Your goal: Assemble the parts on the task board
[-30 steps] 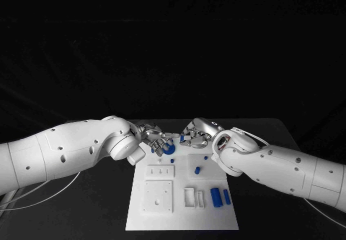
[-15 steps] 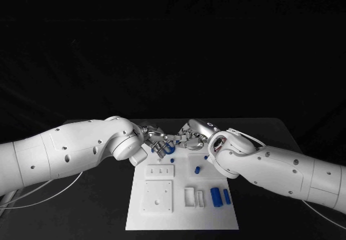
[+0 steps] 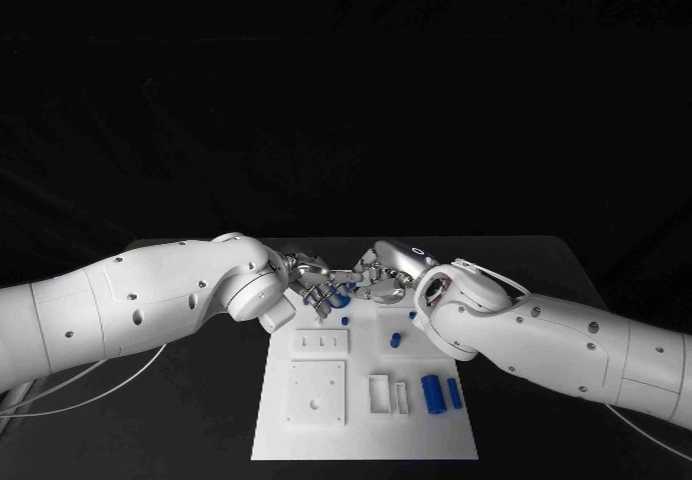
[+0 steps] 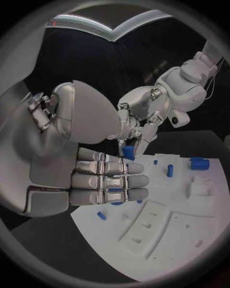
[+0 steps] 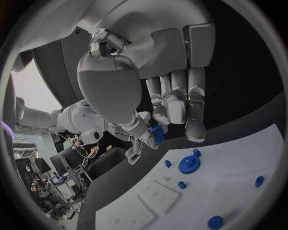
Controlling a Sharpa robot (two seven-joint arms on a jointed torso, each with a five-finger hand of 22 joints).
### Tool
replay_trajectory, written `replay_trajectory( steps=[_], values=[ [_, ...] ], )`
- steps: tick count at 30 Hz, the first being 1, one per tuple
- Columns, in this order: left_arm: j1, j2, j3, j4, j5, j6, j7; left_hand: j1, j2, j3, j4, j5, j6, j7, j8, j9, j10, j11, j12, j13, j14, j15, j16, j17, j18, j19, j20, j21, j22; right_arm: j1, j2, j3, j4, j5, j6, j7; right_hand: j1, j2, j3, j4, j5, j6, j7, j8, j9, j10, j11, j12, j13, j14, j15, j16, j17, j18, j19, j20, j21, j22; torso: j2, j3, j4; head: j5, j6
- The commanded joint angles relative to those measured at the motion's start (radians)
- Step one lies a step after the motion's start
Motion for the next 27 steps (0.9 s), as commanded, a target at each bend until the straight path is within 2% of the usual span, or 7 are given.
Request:
replay_trajectory(
  steps=[1, 8, 10, 15, 19, 24, 27],
  values=[
    [0.000, 0.003, 0.000, 0.001, -0.006, 0.019, -0.001, 0.000, 0.013, -0.005, -0.007, 0.000, -0.002, -0.002, -0.004, -0.021, 0.000, 0.004, -0.003, -0.001, 0.002, 0.004, -0.006, -0.004, -0.013, 0.004, 0.005, -0.009, -0.005, -0.002, 0.002, 0.000, 0.003, -0.011, 0.021, -0.002, 0.006, 0.004, 0.000, 0.005, 0.006, 0.029, -0.024, 0.003, 0.017, 0.001, -0.006, -0.006, -0.001, 0.004, -0.003, -0.001, 0.000, 0.002, 0.006, 0.000, 0.000, 0.057, 0.001, 0.0000, 0.0007, 0.000, 0.000],
    [0.000, 0.005, 0.000, 0.002, -0.006, 0.022, 0.003, 0.011, 0.035, -0.015, -0.034, 0.000, 0.005, -0.004, -0.002, -0.032, 0.002, 0.002, -0.003, -0.001, 0.003, 0.003, -0.005, -0.005, -0.014, 0.008, 0.004, -0.011, -0.008, -0.003, 0.005, -0.001, 0.002, -0.011, 0.028, -0.004, 0.006, 0.004, 0.000, 0.005, 0.006, 0.029, -0.024, 0.003, 0.017, 0.001, -0.006, -0.006, -0.001, 0.004, -0.003, -0.001, 0.000, 0.002, 0.006, 0.000, 0.000, 0.057, 0.001, 0.0001, -0.0001, 0.001, 0.000],
    [0.000, 0.005, 0.000, 0.002, -0.006, 0.021, 0.004, 0.019, 0.048, -0.016, -0.045, 0.001, 0.005, -0.004, -0.003, -0.033, 0.002, 0.002, -0.003, -0.001, 0.003, 0.003, -0.005, -0.004, -0.014, 0.008, 0.004, -0.011, -0.008, -0.004, 0.005, -0.001, 0.003, -0.010, 0.029, -0.003, 0.006, 0.004, 0.000, 0.005, 0.006, 0.029, -0.024, 0.003, 0.017, 0.001, -0.006, -0.006, -0.001, 0.004, -0.003, -0.001, 0.000, 0.002, 0.006, 0.000, 0.000, 0.057, 0.001, 0.0000, 0.0002, 0.001, -0.001],
    [0.000, 0.005, 0.000, 0.000, -0.007, 0.019, 0.005, 0.043, 0.096, -0.041, -0.100, 0.002, 0.011, -0.005, -0.003, -0.038, 0.002, 0.001, -0.003, -0.002, 0.003, 0.002, -0.004, -0.004, -0.014, 0.008, 0.004, -0.011, -0.008, -0.005, 0.005, -0.001, 0.005, -0.009, 0.031, -0.002, 0.005, 0.005, -0.001, 0.005, 0.008, 0.029, -0.024, 0.003, 0.017, 0.001, -0.007, -0.006, -0.001, 0.003, -0.004, -0.002, 0.000, 0.002, 0.007, 0.000, -0.001, 0.057, 0.002, 0.0002, 0.0000, 0.002, -0.001],
    [0.000, 0.006, -0.001, -0.001, -0.009, 0.020, 0.006, 0.058, 0.120, -0.053, -0.130, 0.005, 0.015, -0.006, -0.003, -0.042, 0.003, -0.001, -0.004, -0.002, 0.003, 0.002, -0.003, -0.003, -0.014, 0.008, 0.003, -0.010, -0.008, -0.005, 0.006, -0.001, 0.007, -0.007, 0.030, 0.000, 0.005, 0.006, -0.001, 0.004, 0.008, 0.029, -0.024, 0.003, 0.017, 0.002, -0.007, -0.006, -0.001, 0.004, -0.004, -0.002, 0.000, 0.002, 0.007, 0.000, 0.001, 0.057, 0.002, 0.0005, 0.0003, 0.002, -0.002],
    [0.000, 0.008, -0.001, -0.002, -0.010, 0.025, 0.009, 0.074, 0.146, -0.052, -0.149, 0.013, 0.022, -0.010, -0.003, -0.045, 0.003, -0.003, -0.004, -0.003, 0.003, 0.001, -0.002, -0.003, -0.015, 0.008, 0.003, -0.009, -0.008, -0.006, 0.008, -0.001, 0.008, -0.006, 0.031, 0.001, 0.006, 0.006, -0.002, 0.004, 0.009, 0.029, -0.024, 0.003, 0.017, 0.002, -0.007, -0.006, 0.000, 0.004, -0.004, -0.001, 0.000, 0.001, 0.008, -0.001, 0.004, 0.058, 0.003, 0.0004, 0.0001, 0.002, -0.003],
    [0.000, 0.009, -0.001, -0.003, -0.011, 0.027, 0.013, 0.087, 0.162, -0.043, -0.157, 0.029, 0.030, -0.015, -0.002, -0.044, 0.004, -0.005, -0.004, -0.003, 0.004, 0.000, -0.001, -0.002, -0.015, 0.008, 0.002, -0.009, -0.007, -0.007, 0.009, -0.002, 0.007, -0.006, 0.033, 0.002, 0.006, 0.006, -0.002, 0.004, 0.009, 0.029, -0.024, 0.003, 0.017, 0.002, -0.007, -0.006, 0.000, 0.004, -0.004, -0.001, 0.000, 0.001, 0.008, -0.001, 0.004, 0.058, 0.002, 0.0006, 0.0004, 0.003, -0.003]
  ],
)
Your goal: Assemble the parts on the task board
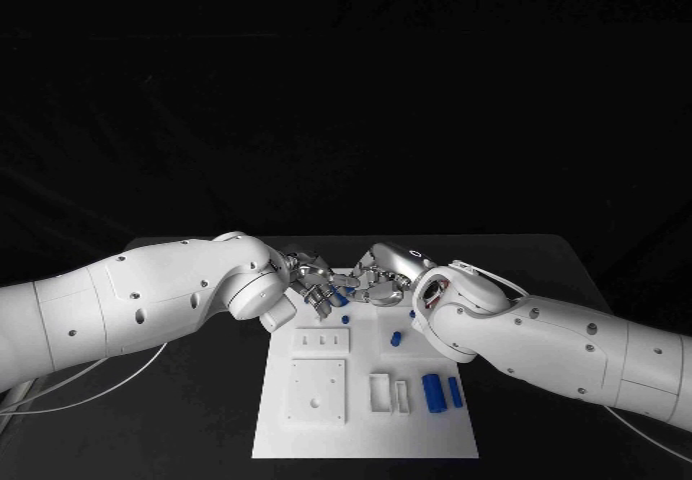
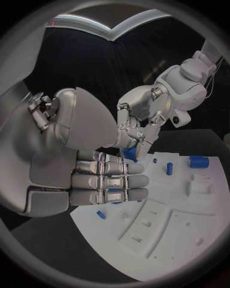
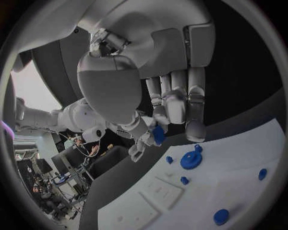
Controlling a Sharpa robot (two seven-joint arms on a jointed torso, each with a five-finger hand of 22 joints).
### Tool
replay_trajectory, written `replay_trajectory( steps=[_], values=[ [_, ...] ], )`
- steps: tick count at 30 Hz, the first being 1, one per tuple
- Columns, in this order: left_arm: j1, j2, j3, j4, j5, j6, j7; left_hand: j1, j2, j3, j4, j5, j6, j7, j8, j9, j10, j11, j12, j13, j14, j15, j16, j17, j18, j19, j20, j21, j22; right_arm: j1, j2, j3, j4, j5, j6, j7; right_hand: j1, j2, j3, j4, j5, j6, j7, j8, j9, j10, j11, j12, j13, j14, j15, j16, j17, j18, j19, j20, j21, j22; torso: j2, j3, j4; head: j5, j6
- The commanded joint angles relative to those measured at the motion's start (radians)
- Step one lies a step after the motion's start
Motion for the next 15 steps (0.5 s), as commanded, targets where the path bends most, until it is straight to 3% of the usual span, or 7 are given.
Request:
replay_trajectory(
  steps=[1, 15],
  values=[
    [0.000, 0.005, 0.001, 0.002, -0.002, 0.019, 0.018, 0.002, 0.020, 0.002, -0.007, 0.014, 0.016, -0.005, -0.002, 0.000, 0.005, -0.006, -0.004, -0.001, 0.004, -0.001, 0.000, 0.002, -0.015, 0.006, -0.001, -0.002, 0.000, -0.002, 0.004, -0.001, 0.002, -0.006, 0.018, 0.005, 0.002, 0.005, -0.001, 0.004, 0.004, 0.029, -0.024, 0.007, 0.009, 0.001, -0.008, -0.006, 0.000, 0.003, -0.002, -0.001, 0.000, 0.001, 0.008, -0.001, 0.005, 0.058, -0.001, 0.0006, 0.0006, 0.001, -0.001],
    [0.000, 0.009, 0.000, -0.001, -0.002, 0.034, 0.019, 0.013, 0.032, -0.001, -0.020, 0.024, 0.029, -0.010, -0.002, -0.007, 0.007, -0.008, -0.005, -0.002, 0.004, -0.002, 0.002, 0.005, -0.017, 0.005, -0.003, 0.002, 0.003, -0.005, 0.008, -0.001, 0.002, -0.004, 0.020, 0.006, 0.001, 0.006, -0.003, 0.004, 0.005, 0.029, -0.024, 0.007, 0.009, 0.001, -0.008, -0.007, -0.001, 0.003, -0.003, -0.001, 0.001, 0.001, 0.009, -0.001, 0.005, 0.058, 0.001, 0.0009, -0.0004, 0.002, -0.001]
  ],
)
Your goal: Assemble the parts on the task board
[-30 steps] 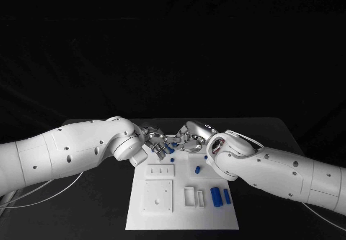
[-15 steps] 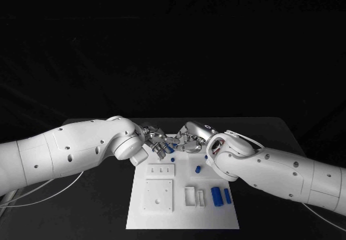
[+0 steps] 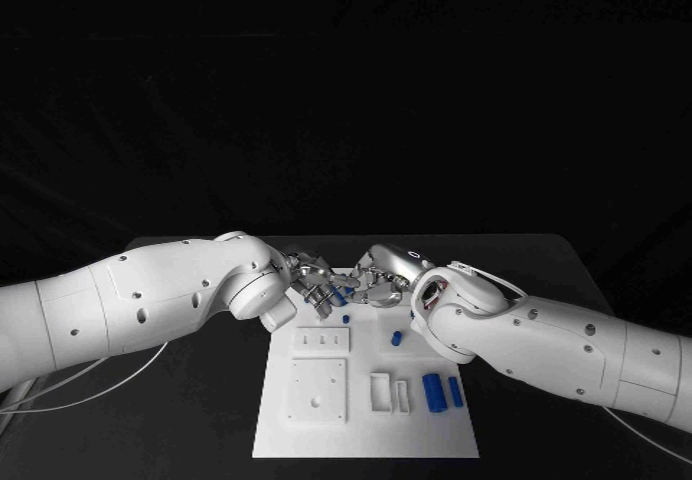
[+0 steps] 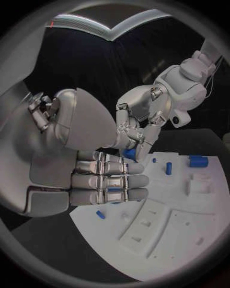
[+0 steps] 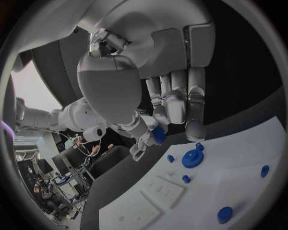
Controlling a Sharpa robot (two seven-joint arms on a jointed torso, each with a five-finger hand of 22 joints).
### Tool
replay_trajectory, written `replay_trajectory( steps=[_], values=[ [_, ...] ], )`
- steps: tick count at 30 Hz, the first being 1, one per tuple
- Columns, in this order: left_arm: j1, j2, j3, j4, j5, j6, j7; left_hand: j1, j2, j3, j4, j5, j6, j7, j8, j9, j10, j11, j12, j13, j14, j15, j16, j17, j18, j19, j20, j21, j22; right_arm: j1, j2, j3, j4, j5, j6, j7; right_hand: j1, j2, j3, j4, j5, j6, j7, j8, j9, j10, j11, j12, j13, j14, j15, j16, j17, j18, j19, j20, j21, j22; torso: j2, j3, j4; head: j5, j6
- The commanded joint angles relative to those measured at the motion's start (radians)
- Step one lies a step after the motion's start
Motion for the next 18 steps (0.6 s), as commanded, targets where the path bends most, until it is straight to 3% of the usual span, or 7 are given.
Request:
replay_trajectory(
  steps=[1, 13, 18],
  values=[
    [0.000, 0.007, 0.001, 0.003, 0.001, 0.026, 0.017, 0.004, 0.003, 0.000, -0.006, 0.005, 0.006, -0.002, -0.002, -0.001, 0.003, -0.004, -0.005, -0.002, 0.004, -0.002, 0.002, 0.001, -0.017, 0.005, -0.003, 0.002, 0.002, -0.002, 0.004, -0.001, 0.003, -0.005, 0.016, 0.006, 0.001, 0.006, -0.002, 0.005, 0.005, 0.030, -0.023, 0.003, 0.003, 0.001, -0.008, -0.007, -0.001, 0.003, -0.003, -0.001, 0.001, 0.001, 0.009, -0.001, 0.005, 0.058, 0.001, 0.0000, -0.0003, 0.000, 0.000],
    [-0.002, 0.017, -0.002, -0.002, 0.000, 0.037, 0.016, 0.021, 0.006, 0.004, -0.030, 0.019, 0.014, -0.005, -0.002, -0.002, 0.006, -0.007, -0.005, -0.002, 0.005, -0.004, 0.004, 0.004, -0.017, 0.005, -0.004, 0.005, 0.004, -0.003, 0.006, -0.001, 0.003, -0.005, 0.019, 0.006, 0.001, 0.007, -0.004, 0.004, 0.007, 0.030, -0.023, 0.003, 0.004, 0.001, -0.008, -0.006, -0.001, 0.003, -0.003, -0.002, 0.000, 0.001, 0.009, -0.001, 0.005, 0.059, 0.000, 0.0003, -0.0008, -0.001, -0.004],
    [-0.002, 0.012, -0.003, -0.002, -0.004, 0.030, 0.021, 0.057, 0.024, 0.025, -0.055, 0.074, 0.020, -0.010, -0.002, 0.000, 0.009, -0.009, -0.006, -0.004, 0.007, -0.006, 0.006, 0.006, -0.016, 0.005, -0.006, 0.009, 0.007, -0.003, 0.004, -0.001, 0.001, -0.004, 0.026, 0.004, 0.001, 0.007, -0.004, 0.004, 0.007, 0.030, -0.023, 0.003, 0.004, 0.001, -0.008, -0.006, -0.001, 0.003, -0.003, -0.002, 0.000, 0.001, 0.009, -0.001, 0.005, 0.059, 0.001, 0.0003, -0.0007, -0.003, -0.005]
  ],
)
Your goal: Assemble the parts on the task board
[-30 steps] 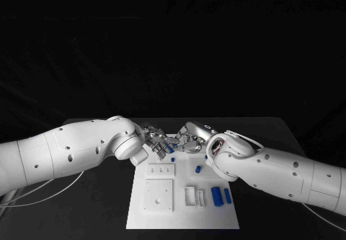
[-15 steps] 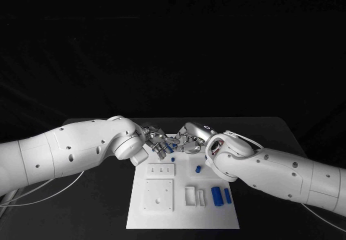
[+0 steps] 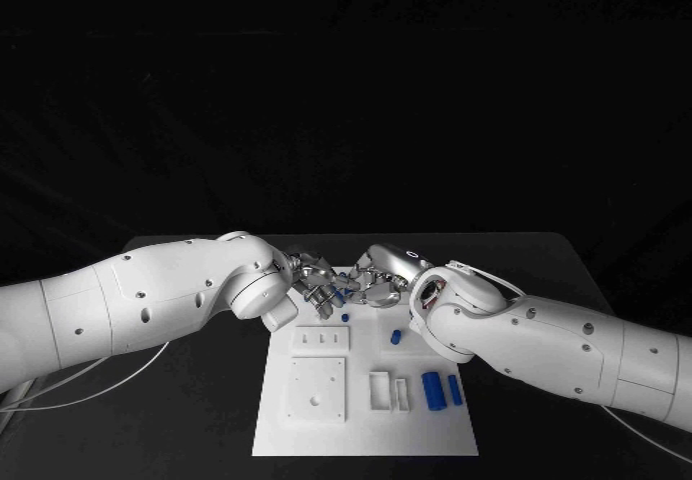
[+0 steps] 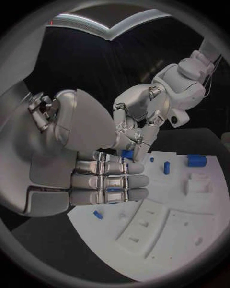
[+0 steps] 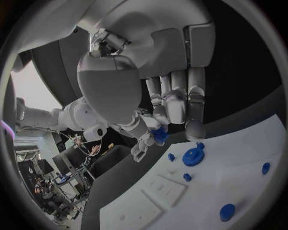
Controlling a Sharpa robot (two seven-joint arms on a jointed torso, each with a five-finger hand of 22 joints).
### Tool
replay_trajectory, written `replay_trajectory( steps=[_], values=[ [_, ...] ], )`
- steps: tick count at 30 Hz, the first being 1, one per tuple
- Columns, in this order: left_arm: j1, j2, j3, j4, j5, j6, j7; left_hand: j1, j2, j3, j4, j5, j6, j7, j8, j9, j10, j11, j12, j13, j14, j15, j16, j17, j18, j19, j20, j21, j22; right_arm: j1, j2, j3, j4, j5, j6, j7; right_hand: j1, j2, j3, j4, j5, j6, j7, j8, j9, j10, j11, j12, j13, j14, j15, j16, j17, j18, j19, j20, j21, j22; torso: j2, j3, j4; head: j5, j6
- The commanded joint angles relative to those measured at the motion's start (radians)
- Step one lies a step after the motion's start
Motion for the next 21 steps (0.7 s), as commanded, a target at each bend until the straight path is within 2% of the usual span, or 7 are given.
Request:
replay_trajectory(
  steps=[1, 12, 17, 21],
  values=[
    [0.000, 0.000, 0.001, 0.005, -0.001, 0.018, 0.023, 0.024, 0.009, 0.007, -0.016, 0.015, 0.012, -0.001, 0.003, 0.004, 0.007, -0.006, -0.006, -0.001, 0.003, -0.002, 0.006, 0.002, -0.016, 0.001, -0.003, 0.005, 0.002, -0.001, 0.002, 0.000, 0.000, -0.005, 0.021, 0.004, 0.001, 0.008, -0.002, 0.005, 0.003, 0.030, -0.022, 0.004, -0.001, 0.000, -0.010, -0.006, -0.001, 0.003, -0.003, -0.002, 0.000, 0.001, 0.005, 0.003, 0.005, 0.059, 0.000, 0.0000, -0.0002, -0.002, -0.002],
    [0.000, -0.011, 0.000, 0.004, -0.010, 0.022, 0.027, 0.052, 0.027, 0.027, -0.058, 0.010, 0.035, -0.009, 0.003, 0.025, 0.029, -0.013, -0.006, -0.002, 0.004, -0.006, 0.016, 0.013, -0.015, -0.012, -0.004, 0.023, 0.019, -0.003, 0.000, -0.001, -0.008, -0.005, 0.027, 0.001, 0.000, 0.009, -0.004, 0.005, 0.003, 0.030, -0.022, 0.004, 0.000, -0.001, -0.010, -0.008, -0.002, 0.002, -0.003, -0.004, 0.000, 0.000, 0.005, 0.003, 0.006, 0.059, 0.001, -0.0009, 0.0013, -0.004, -0.004],
    [0.000, -0.013, 0.000, 0.004, -0.010, 0.027, 0.028, 0.046, 0.029, 0.025, -0.063, 0.010, 0.039, -0.011, 0.002, 0.032, 0.033, -0.015, -0.006, -0.002, 0.003, -0.007, 0.021, 0.020, -0.015, -0.016, -0.005, 0.029, 0.025, -0.003, 0.000, -0.001, -0.009, -0.005, 0.028, 0.001, 0.000, 0.009, -0.004, 0.005, 0.003, 0.030, -0.022, 0.004, 0.000, -0.001, -0.010, -0.008, -0.002, 0.002, -0.003, -0.004, 0.000, 0.000, 0.005, 0.003, 0.006, 0.059, 0.000, -0.0011, 0.0010, -0.003, -0.006],
    [0.000, -0.014, 0.000, 0.004, -0.008, 0.032, 0.027, 0.025, 0.020, 0.013, -0.052, 0.014, 0.034, -0.011, 0.001, 0.032, 0.030, -0.013, -0.007, -0.002, 0.000, -0.005, 0.021, 0.021, -0.016, -0.018, -0.004, 0.028, 0.025, -0.004, 0.000, -0.001, -0.009, -0.005, 0.028, 0.001, 0.000, 0.009, -0.004, 0.005, 0.003, 0.030, -0.022, 0.004, 0.000, -0.001, -0.010, -0.008, -0.002, 0.002, -0.003, -0.004, 0.000, 0.000, 0.005, 0.003, 0.006, 0.059, 0.001, -0.0006, -0.0001, -0.003, -0.008]
  ],
)
